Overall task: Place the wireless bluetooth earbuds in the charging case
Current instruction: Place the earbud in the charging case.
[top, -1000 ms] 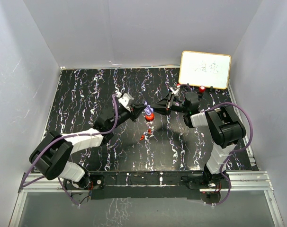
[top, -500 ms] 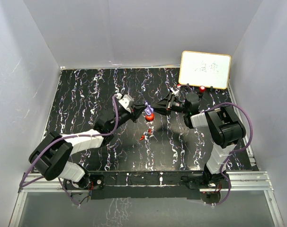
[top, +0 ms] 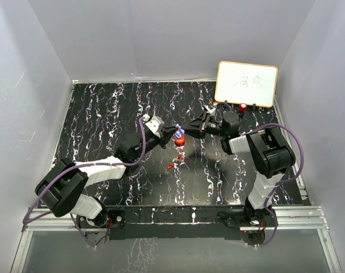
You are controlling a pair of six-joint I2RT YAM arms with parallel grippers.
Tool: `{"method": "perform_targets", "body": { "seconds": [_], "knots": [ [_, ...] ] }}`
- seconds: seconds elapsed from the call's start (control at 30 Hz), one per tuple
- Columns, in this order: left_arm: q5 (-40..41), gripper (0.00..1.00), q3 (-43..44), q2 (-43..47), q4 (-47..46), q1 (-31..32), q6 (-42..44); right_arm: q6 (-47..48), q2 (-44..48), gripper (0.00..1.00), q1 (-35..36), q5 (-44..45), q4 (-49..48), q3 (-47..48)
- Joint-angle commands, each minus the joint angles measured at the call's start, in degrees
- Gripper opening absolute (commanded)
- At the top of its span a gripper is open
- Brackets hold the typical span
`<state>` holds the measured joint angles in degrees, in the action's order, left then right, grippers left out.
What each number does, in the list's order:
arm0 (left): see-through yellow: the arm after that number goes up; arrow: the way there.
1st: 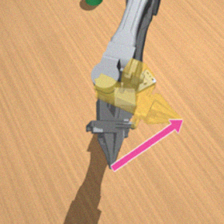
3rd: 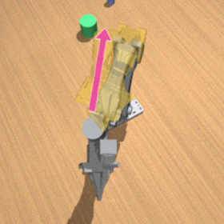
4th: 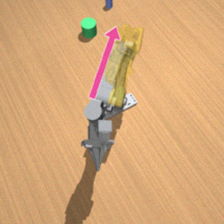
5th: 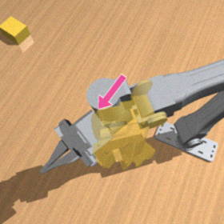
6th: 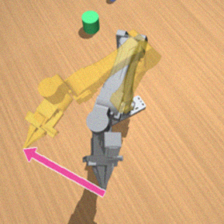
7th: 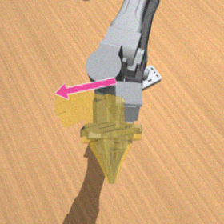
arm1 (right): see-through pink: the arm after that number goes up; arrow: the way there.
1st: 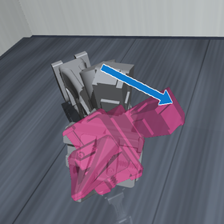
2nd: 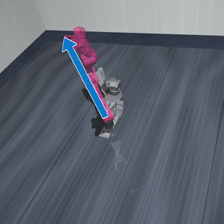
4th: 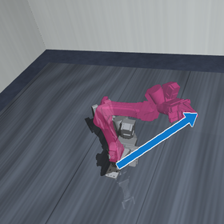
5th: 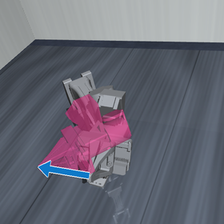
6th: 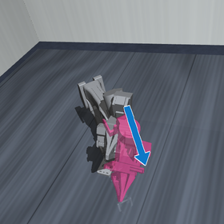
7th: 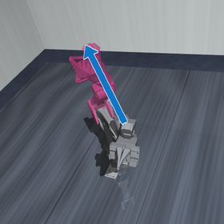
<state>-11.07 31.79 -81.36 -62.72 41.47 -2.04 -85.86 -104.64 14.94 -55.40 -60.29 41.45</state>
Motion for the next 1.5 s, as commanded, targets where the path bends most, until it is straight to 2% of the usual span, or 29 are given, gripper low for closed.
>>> {"method": "perform_targets", "body": {
  "seconds": [0.0, 1.47],
  "knots": [
    [0.9, 0.00, -0.3, -0.4, -2.2, 0.5, 1.8, -0.2, 0.6, 0.00, 0.1, 0.3, -4.0, 0.4],
    [1.9, 0.00, -0.4, -3.4, -2.0, 0.7, 3.3, -0.2, 0.5, 0.00, 0.2, 0.1, -3.9, 0.8]
  ]
}}
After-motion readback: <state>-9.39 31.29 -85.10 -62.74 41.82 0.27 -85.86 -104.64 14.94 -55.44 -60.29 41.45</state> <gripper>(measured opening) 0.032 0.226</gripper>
